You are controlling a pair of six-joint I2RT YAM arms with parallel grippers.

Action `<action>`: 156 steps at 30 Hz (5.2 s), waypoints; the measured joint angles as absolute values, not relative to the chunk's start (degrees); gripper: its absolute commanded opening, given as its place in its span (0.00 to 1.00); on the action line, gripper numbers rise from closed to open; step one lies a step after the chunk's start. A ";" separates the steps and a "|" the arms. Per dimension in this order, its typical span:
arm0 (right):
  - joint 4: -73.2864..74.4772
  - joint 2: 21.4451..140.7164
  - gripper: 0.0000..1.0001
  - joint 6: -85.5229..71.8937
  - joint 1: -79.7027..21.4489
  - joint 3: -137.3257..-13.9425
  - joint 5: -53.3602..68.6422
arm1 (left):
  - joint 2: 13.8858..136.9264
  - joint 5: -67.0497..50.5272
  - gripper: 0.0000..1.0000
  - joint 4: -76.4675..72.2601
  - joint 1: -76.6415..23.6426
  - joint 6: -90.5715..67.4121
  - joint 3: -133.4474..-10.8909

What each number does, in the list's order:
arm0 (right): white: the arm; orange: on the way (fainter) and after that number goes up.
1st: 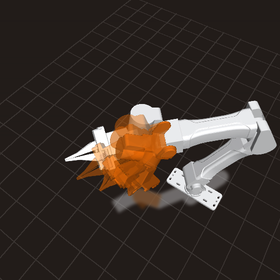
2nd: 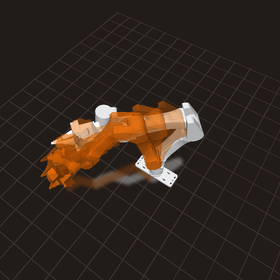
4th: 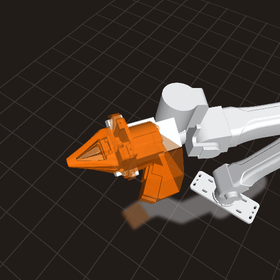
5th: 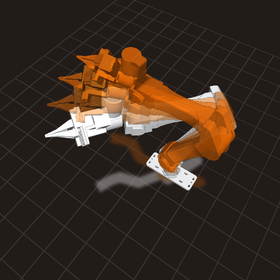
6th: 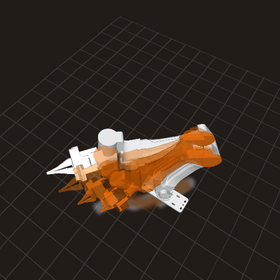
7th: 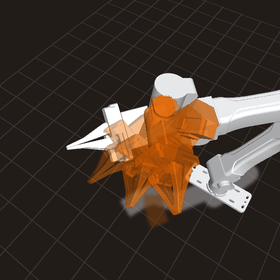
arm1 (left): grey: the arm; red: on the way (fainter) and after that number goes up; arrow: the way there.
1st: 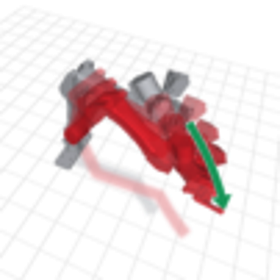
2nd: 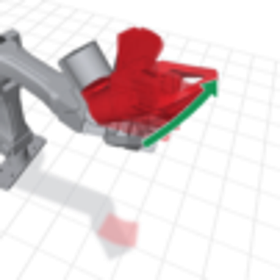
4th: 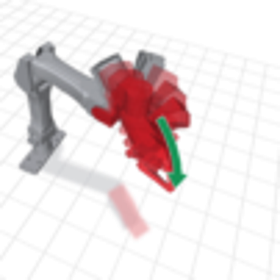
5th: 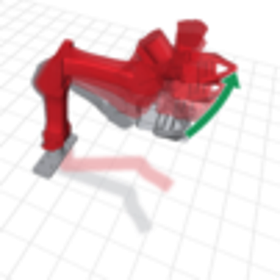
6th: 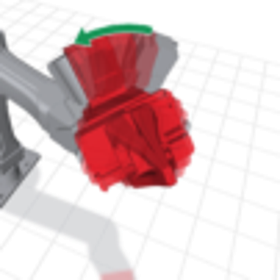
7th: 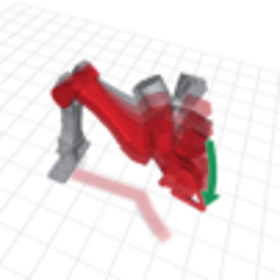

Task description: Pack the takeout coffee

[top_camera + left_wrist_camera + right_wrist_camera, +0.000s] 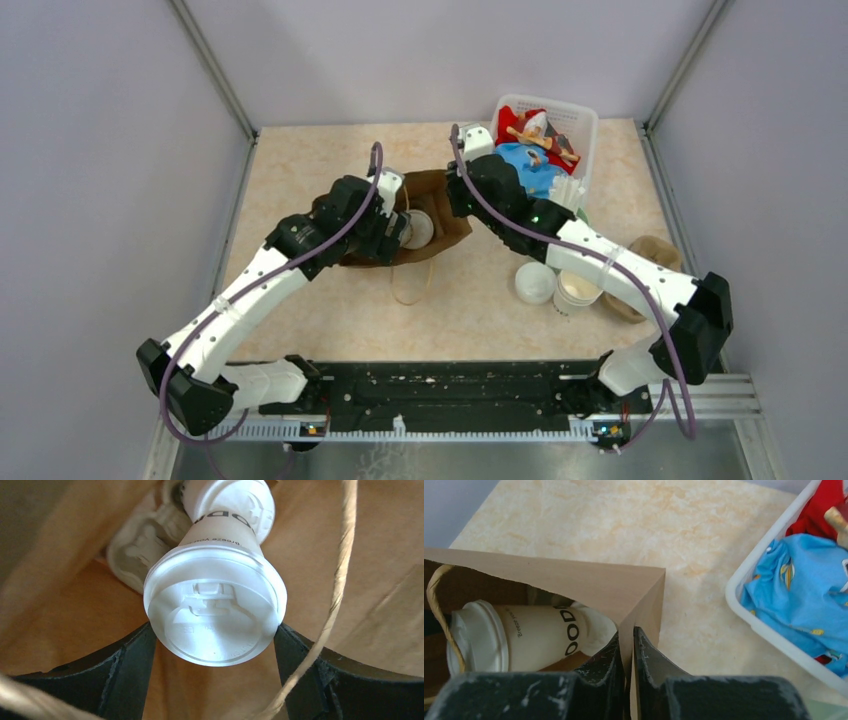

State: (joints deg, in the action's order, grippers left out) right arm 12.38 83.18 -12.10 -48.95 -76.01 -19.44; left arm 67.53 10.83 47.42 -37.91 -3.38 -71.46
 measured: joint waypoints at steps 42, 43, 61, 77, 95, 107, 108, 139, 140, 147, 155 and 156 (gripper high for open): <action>27.03 83.79 0.00 -24.32 -48.56 -78.89 -11.88 | 75.42 31.42 0.30 53.19 -38.26 -18.06 -73.36; 27.27 84.27 0.00 -24.75 -47.94 -79.61 -10.72 | 75.50 32.01 0.30 52.12 -38.26 -18.02 -72.58; 40.38 96.40 0.00 -27.88 -37.95 -98.00 6.33 | 70.54 31.27 0.32 38.06 -38.06 -11.77 -63.66; 36.27 94.21 0.00 -19.51 -39.20 -93.60 9.85 | 70.91 30.70 0.30 38.57 -35.79 -14.09 -62.92; 31.33 90.59 0.00 -14.61 -41.65 -87.74 8.23 | 68.66 30.74 0.30 35.03 -33.71 -21.93 -58.54; 31.38 90.52 0.00 -13.89 -41.65 -87.74 8.08 | 71.09 34.06 0.32 35.55 -33.61 -23.90 -60.01; 31.38 90.52 0.00 -13.89 -41.65 -87.74 8.05 | 71.35 34.39 0.32 35.62 -33.61 -23.92 -60.16; 48.95 95.61 0.68 -16.25 -41.89 -110.45 3.33 | 63.99 24.86 0.29 43.70 -33.08 -24.21 -63.20; 49.69 95.61 0.70 -16.29 -41.89 -111.11 4.08 | 63.99 24.77 0.29 44.36 -33.08 -24.36 -63.59; 52.21 94.85 0.80 -16.29 -42.39 -111.87 10.39 | 62.98 24.05 0.29 46.22 -33.08 -25.32 -64.77; 51.48 91.00 0.61 -16.71 -47.11 -112.99 17.80 | 61.65 23.31 0.28 47.48 -33.08 -25.63 -64.84; 50.94 90.26 0.59 -17.30 -48.03 -112.90 18.15 | 61.65 23.38 0.28 47.68 -33.08 -25.63 -64.84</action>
